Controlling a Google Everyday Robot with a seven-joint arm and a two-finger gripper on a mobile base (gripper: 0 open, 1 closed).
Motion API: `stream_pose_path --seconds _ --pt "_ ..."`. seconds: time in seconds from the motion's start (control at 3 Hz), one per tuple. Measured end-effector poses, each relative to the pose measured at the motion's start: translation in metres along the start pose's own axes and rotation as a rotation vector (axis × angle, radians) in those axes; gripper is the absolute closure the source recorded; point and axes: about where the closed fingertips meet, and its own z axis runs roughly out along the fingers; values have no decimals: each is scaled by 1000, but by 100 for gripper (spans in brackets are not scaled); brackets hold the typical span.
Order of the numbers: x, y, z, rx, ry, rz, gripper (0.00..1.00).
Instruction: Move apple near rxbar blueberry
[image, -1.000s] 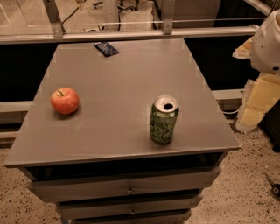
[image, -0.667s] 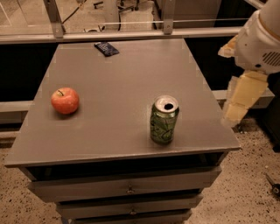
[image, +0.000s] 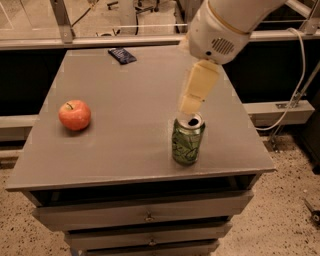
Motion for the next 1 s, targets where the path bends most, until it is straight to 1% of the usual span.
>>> stream_pose_path --seconds 0.33,0.67,1.0 --pt "-55 2 23 -43 -89 -20 0" --pt "-55 2 23 -43 -89 -20 0" --pt "-67 4 41 -53 -131 -24 0"
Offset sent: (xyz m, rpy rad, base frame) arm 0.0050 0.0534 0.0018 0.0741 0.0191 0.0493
